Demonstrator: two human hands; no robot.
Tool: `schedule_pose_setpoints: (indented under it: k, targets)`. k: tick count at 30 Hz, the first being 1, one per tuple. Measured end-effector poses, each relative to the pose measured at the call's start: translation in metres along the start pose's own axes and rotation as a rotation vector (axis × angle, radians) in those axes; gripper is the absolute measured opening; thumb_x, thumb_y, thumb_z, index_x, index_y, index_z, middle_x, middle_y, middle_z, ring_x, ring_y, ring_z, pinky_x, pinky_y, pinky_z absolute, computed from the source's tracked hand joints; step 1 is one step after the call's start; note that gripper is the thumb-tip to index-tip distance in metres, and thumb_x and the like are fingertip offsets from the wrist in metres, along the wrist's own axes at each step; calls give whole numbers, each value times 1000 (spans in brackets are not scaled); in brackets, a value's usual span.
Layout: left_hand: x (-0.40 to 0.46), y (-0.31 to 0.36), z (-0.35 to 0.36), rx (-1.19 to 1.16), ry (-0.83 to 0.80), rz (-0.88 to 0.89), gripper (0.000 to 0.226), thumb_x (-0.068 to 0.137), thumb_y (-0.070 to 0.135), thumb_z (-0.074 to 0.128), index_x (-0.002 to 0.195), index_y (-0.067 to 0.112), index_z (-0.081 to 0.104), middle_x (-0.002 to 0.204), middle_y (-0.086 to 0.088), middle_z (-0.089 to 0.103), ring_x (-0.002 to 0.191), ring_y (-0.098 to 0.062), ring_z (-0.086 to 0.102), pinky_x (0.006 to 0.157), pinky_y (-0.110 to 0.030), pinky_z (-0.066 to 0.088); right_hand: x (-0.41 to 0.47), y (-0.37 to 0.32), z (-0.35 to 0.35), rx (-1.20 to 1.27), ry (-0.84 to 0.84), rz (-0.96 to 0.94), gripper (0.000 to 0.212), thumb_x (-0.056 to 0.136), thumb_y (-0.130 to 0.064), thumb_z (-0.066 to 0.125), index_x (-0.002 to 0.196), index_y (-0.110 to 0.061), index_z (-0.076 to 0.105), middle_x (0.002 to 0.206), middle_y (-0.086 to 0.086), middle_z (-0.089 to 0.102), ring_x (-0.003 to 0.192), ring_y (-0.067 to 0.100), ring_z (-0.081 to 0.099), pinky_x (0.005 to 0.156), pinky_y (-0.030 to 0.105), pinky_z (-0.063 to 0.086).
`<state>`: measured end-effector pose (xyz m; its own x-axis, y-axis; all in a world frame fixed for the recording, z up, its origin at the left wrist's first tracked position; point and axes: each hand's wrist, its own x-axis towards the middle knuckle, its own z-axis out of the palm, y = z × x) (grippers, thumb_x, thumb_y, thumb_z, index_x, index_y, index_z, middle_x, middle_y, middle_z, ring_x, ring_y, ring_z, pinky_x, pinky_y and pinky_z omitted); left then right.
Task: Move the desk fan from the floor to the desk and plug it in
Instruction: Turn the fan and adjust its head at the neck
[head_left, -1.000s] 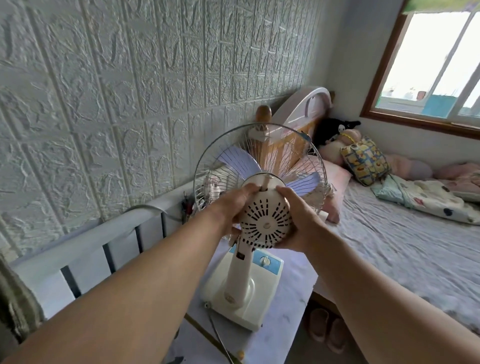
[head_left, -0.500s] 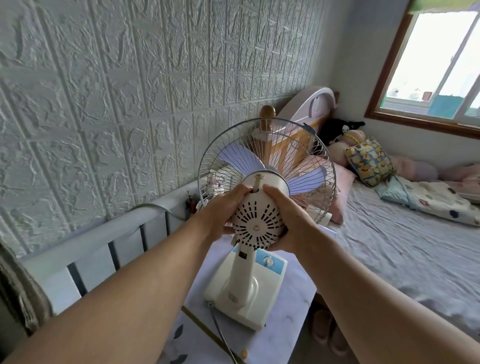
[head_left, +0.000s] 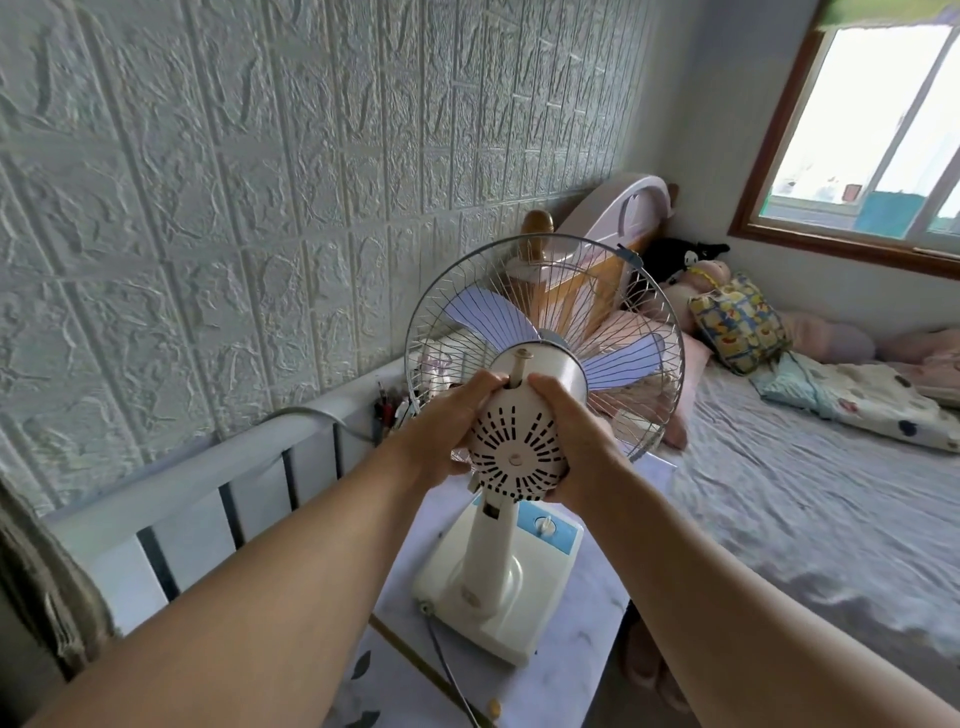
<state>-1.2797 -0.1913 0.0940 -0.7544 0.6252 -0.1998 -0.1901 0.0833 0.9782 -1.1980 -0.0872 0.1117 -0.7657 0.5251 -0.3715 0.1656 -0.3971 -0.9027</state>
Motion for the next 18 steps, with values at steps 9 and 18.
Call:
schedule_pose_setpoints:
  k: [9,18]
  targets:
    - [10,2,7,9,3,-56,45,77,63,50,81,23,68,87,-2,71,98,-24,60,87,-42,48,3,-11,-2,-54,7,56,54,67,-49,73,103,-9,66,92,18,72,79,34,68,74,49,55]
    - [8,-3,-1,26,-11,31,38,80,58,51,78,21,61,70,-1,65,76,-21,56,77,-34,41,-1,-1,0,6,-4,-9,50,68,-37,76,102,-3,63,95,24,71,91,41,69,84,61,51]
